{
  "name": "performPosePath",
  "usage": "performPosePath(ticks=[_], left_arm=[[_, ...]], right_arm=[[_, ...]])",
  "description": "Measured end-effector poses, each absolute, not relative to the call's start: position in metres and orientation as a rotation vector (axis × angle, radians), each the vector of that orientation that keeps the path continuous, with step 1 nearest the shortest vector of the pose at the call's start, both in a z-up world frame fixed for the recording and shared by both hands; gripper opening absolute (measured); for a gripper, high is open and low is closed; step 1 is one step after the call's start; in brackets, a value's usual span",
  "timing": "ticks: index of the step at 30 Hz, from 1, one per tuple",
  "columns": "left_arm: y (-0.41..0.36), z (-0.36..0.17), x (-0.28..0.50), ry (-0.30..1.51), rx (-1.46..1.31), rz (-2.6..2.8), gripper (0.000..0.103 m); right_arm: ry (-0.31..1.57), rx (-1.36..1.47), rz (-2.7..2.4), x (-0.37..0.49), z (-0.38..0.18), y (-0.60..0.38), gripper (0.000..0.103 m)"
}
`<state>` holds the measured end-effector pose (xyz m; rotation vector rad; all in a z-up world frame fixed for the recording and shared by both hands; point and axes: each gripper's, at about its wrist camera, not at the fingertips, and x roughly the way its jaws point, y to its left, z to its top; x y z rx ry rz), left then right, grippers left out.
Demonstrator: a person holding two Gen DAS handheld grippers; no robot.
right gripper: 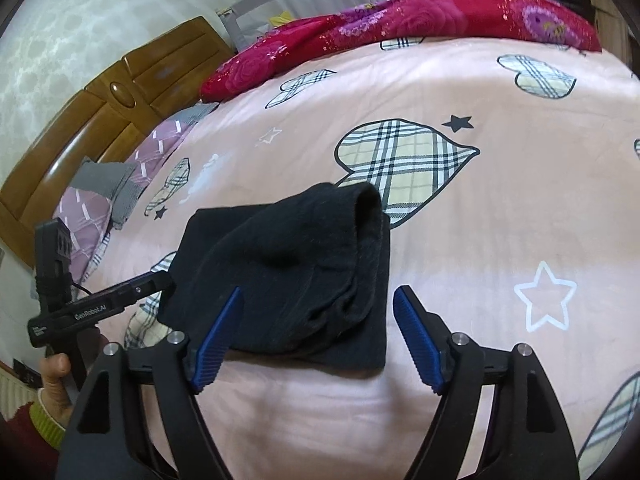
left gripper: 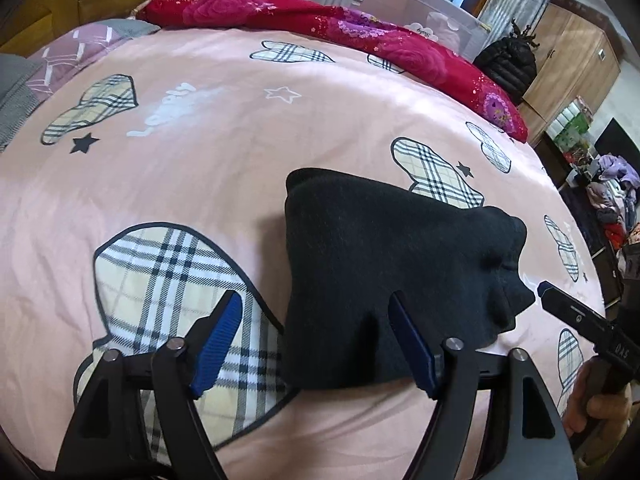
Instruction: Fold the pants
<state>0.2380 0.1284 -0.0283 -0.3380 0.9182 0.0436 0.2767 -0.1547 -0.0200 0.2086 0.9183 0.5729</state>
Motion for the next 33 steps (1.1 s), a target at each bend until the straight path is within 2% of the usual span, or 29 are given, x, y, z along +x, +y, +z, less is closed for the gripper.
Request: performPosePath(ticks=[25, 33], left_arm=[[0.111, -0.008, 0.189, 0.838, -0.228, 0.109, 0.081], [0.097, 0.004, 0.168, 0.791, -0.147, 0.133, 0.084]], right_arm=[[0.854, 0.115, 0.552, 0.232, -0.016, -0.138, 0.082], [0.807, 0.070, 0.557, 0.215, -0.011, -0.136, 0.085]])
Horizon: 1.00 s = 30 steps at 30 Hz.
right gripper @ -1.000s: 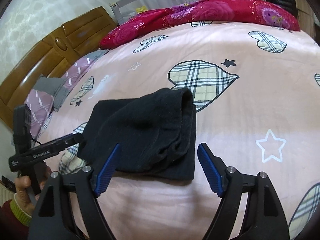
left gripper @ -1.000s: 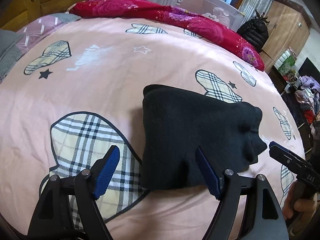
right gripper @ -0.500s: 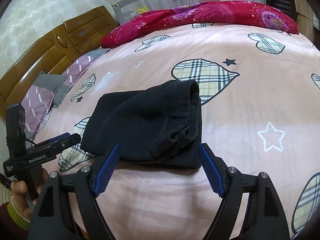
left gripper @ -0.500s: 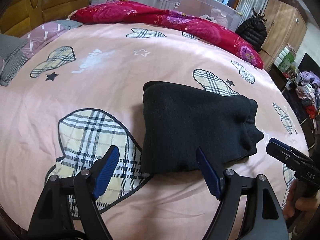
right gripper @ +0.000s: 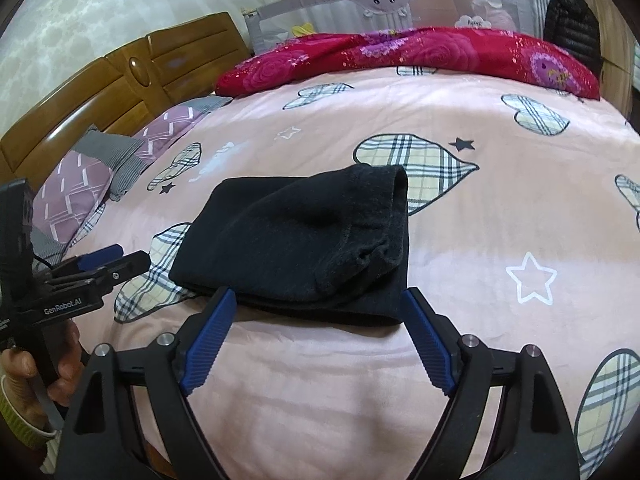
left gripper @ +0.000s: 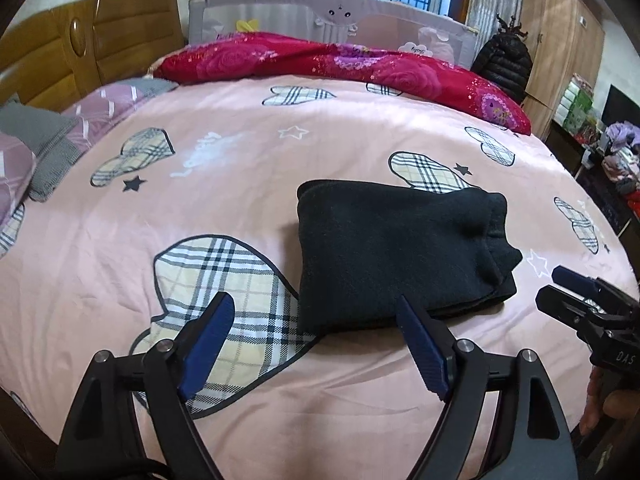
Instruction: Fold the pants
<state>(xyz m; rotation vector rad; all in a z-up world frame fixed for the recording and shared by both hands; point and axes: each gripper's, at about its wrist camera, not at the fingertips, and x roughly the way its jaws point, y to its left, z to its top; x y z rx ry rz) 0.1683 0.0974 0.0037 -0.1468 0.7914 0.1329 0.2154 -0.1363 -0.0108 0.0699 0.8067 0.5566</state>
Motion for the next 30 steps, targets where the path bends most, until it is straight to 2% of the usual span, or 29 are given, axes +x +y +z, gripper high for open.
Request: performPosePath(ticks=[9, 30], left_arm=[[0.089, 0.002, 0.163, 0.747, -0.134, 0.135, 0.085], [0.071, -0.038, 0.180, 0.761, -0.063, 0.148, 0.086]], right_arm=[[0.727, -0.007, 0.565, 0.200, -0.011, -0.130, 0.092], [0.707, -0.009, 0.548, 0.209, -0.041, -0.119, 0.093]])
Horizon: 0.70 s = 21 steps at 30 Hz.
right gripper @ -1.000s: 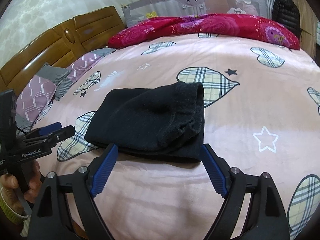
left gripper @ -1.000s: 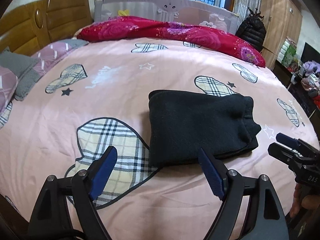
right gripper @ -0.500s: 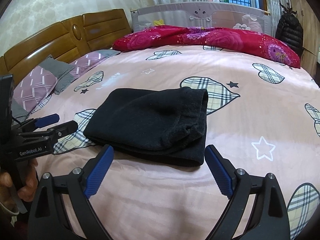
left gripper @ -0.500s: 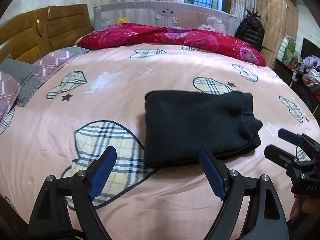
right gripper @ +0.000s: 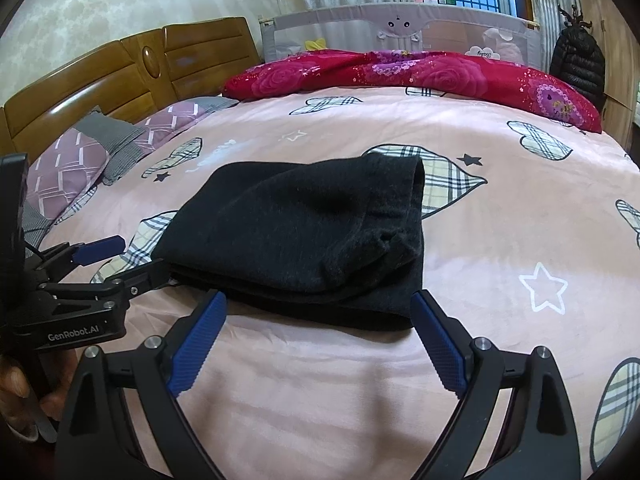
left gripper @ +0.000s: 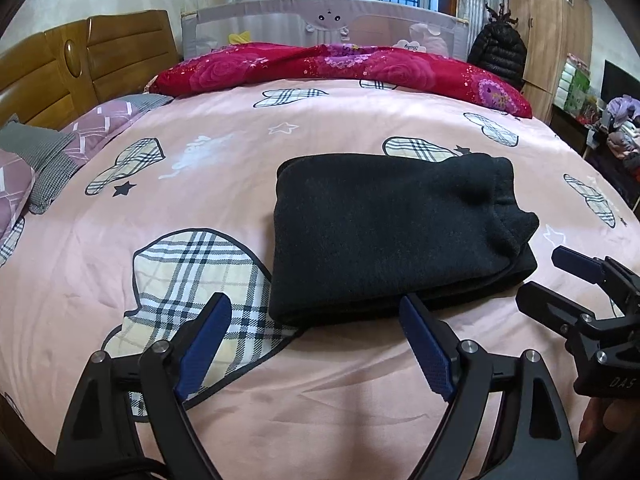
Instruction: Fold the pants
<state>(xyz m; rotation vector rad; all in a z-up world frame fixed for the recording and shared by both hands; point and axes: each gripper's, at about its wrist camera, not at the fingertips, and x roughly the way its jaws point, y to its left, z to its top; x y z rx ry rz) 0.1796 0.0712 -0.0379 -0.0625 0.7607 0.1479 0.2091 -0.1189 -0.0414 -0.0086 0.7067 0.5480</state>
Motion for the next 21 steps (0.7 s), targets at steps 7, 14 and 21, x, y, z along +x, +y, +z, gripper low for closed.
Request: performPosePath(ticks=[7, 14, 21], left_arm=[[0.0730, -0.0405, 0.1822, 0.748, -0.058, 0.152, 0.087], [0.0743, -0.0441, 0.1842, 0.744, -0.054, 0.179, 0.087], [0.0756, -0.0447, 0.1837, 0.731, -0.049, 0.194, 0.088]], right_arm=[[0.684, -0.002, 0.540, 0.2104, -0.0457, -0.1172, 0.093], [0.682, 0.006, 0.548, 0.2145, -0.0492, -0.1170, 0.093], [0.668, 0.006, 0.552, 0.2138, -0.0511, -0.1149, 0.093]])
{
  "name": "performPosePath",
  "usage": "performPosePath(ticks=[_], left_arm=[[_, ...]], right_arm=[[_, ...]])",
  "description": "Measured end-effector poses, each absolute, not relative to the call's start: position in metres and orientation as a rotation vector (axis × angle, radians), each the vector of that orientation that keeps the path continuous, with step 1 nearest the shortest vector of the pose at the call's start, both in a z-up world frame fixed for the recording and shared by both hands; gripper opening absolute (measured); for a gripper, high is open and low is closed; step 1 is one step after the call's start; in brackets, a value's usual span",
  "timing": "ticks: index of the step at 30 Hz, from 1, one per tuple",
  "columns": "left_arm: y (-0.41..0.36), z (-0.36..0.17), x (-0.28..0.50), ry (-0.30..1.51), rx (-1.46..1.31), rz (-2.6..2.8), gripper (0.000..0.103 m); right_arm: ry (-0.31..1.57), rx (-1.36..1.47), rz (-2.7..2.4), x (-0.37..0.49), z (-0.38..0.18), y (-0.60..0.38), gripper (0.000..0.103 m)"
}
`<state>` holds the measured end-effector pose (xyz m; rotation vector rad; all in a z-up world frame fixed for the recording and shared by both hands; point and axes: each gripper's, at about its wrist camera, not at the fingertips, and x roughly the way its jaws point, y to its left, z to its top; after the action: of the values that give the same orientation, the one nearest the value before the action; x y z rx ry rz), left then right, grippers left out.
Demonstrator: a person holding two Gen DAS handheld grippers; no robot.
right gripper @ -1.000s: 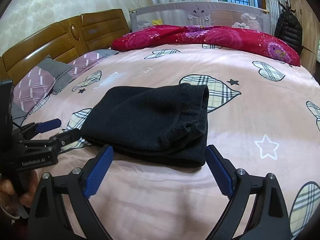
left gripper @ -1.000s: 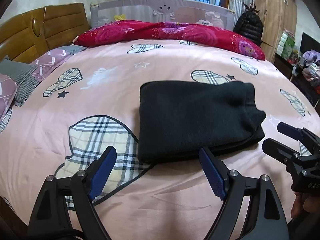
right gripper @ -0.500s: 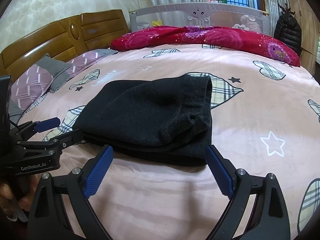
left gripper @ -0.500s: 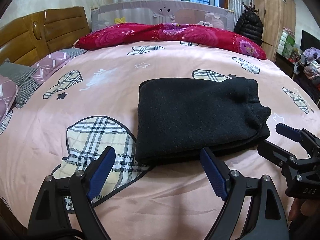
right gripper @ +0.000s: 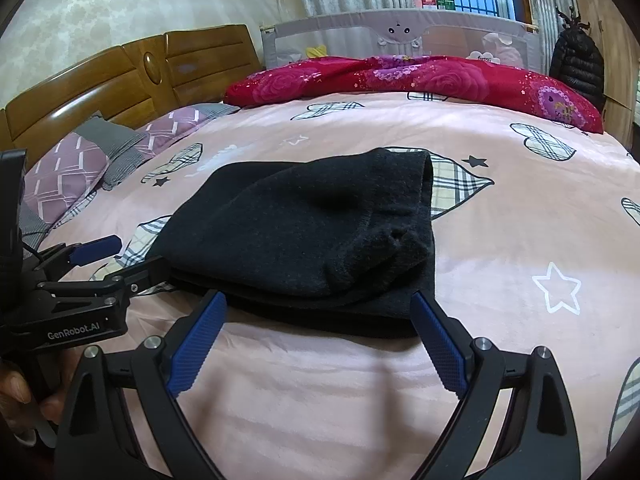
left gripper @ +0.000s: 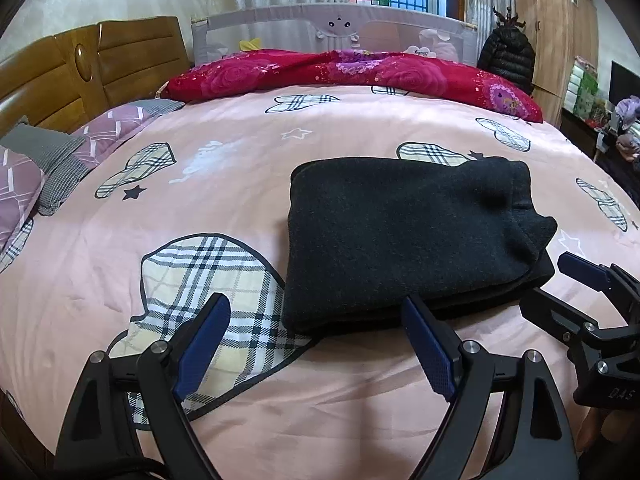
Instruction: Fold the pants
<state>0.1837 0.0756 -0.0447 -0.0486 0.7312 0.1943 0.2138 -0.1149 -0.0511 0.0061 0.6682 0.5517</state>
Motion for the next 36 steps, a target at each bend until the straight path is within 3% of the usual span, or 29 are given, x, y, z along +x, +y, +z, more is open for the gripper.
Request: performPosePath(ticks=[36], left_arm=[[0.0775, -0.0397, 0.1802, 0.710, -0.031, 0.213, 0.091]], right_arm=[[0.651, 0.002, 0.578, 0.2093, -0.0451, -0.1064, 0.094]])
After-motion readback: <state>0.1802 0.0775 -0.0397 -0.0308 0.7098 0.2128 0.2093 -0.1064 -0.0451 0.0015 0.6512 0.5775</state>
